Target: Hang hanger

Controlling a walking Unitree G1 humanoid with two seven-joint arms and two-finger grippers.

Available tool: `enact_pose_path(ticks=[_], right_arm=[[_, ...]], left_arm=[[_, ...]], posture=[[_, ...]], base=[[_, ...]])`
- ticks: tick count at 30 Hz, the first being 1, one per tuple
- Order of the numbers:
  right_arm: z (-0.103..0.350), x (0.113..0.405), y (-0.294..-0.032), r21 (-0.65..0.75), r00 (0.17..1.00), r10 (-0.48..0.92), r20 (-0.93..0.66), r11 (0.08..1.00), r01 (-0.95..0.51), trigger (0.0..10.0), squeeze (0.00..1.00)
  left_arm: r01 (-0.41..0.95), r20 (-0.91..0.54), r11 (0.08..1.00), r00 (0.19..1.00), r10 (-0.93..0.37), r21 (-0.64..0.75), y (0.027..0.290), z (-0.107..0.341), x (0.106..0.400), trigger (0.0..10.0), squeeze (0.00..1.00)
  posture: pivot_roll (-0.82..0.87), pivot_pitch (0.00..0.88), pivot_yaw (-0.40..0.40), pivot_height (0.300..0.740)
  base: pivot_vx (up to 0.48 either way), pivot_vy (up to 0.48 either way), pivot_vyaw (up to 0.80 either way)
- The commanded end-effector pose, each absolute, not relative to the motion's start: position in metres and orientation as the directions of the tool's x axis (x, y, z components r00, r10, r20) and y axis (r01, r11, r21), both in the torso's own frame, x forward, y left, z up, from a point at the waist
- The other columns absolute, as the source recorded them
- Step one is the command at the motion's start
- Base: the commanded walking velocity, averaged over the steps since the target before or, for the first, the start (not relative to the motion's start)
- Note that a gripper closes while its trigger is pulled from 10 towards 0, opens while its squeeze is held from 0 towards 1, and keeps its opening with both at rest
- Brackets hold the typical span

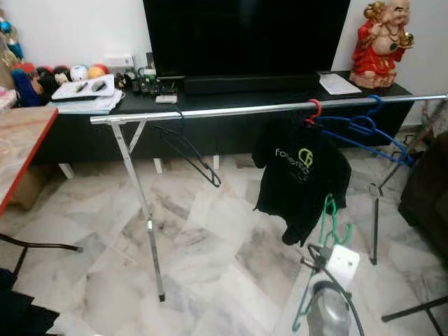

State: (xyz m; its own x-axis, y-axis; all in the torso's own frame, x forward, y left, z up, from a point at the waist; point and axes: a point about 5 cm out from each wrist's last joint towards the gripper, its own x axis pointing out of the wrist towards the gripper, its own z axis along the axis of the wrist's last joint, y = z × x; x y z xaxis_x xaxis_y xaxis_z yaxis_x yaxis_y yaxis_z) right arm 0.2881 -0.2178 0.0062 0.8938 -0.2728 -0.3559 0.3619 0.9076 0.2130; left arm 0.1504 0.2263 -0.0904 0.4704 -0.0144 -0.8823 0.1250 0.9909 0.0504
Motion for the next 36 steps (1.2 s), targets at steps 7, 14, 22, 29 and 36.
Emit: enact_pose_path(ticks=[7,14,22,29,36], right_arm=[[0.009,0.294,-0.208,0.191,0.912,-0.209,-0.352,0.938,0.289,10.0,0.00],[0.009,0.295,-0.207,0.179,0.914,-0.188,-0.360,0.947,0.266,10.0,0.00],[0.019,0.304,-0.220,0.169,0.904,-0.240,-0.354,0.934,0.314,10.0,0.00],[0.040,0.319,-0.228,0.149,0.924,-0.254,-0.284,0.941,0.305,10.0,0.00],[0.070,0.339,-0.238,0.138,0.935,-0.293,-0.202,0.936,0.323,10.0,0.00]], left_arm=[[0.105,-0.901,0.993,0.433,0.004,0.055,0.232,-0.094,0.137,10.0,0.00],[0.113,-0.904,0.992,0.428,-0.002,0.052,0.222,-0.097,0.138,10.0,0.00],[0.147,-0.908,0.988,0.418,-0.027,0.038,0.193,-0.102,0.137,10.0,0.00],[0.150,-0.910,0.988,0.412,-0.043,0.021,0.178,-0.105,0.135,10.0,0.00],[0.153,-0.910,0.988,0.413,-0.047,0.018,0.170,-0.106,0.135,10.0,0.00]], posture=[[0.02,0.111,-0.017,0.740],[0.02,0.112,-0.015,0.740],[0.03,0.113,-0.014,0.740],[0.03,0.110,-0.015,0.740],[0.03,0.106,-0.017,0.740]], base=[[0.411,0.000,0.06],[0.403,0.000,0.69],[0.125,0.000,0.07],[0.000,0.000,0.00],[0.000,0.000,0.00]])
